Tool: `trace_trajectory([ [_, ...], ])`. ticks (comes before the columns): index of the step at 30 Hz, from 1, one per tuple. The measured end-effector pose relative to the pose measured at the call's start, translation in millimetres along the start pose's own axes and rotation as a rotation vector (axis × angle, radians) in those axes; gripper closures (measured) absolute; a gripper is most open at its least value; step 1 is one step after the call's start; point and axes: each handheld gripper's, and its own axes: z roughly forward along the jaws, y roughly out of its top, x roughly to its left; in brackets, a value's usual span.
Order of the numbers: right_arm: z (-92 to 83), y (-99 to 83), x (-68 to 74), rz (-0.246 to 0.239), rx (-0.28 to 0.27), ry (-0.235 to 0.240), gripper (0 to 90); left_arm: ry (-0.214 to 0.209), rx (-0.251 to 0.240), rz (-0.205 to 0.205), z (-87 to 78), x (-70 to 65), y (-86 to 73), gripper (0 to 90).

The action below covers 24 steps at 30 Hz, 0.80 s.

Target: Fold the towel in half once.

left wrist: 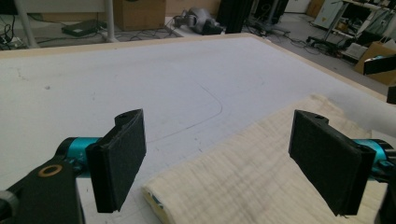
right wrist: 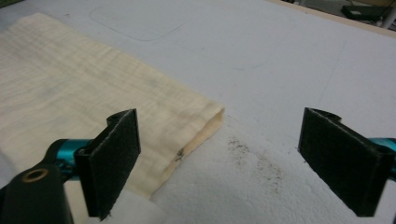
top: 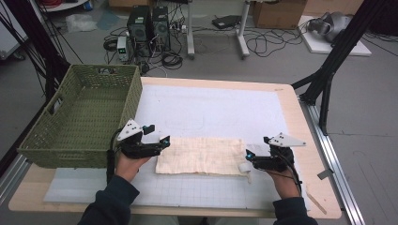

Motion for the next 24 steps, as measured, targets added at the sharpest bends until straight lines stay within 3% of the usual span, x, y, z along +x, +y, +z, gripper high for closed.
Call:
trace_trajectory([
  [5, -10.3, -0.3, 5.7, -0.048, -0.034, 0.009, 11.2, -0.021, -0.009, 0.022, -6.1, -5.4, -0.6, 19.4],
  [15, -10.4, -8.6, -4.2, -0.009, -0.010, -0.018, 11.0, 0.015, -0.009, 0.022, -11.9, -2.3, -4.7, 19.4],
  [24, -5.7, -7.1, -4.5, -0.009, -0.010, -0.020, 11.0, 0.017, -0.017, 0.019, -13.9, -1.2, -5.7, 19.6],
])
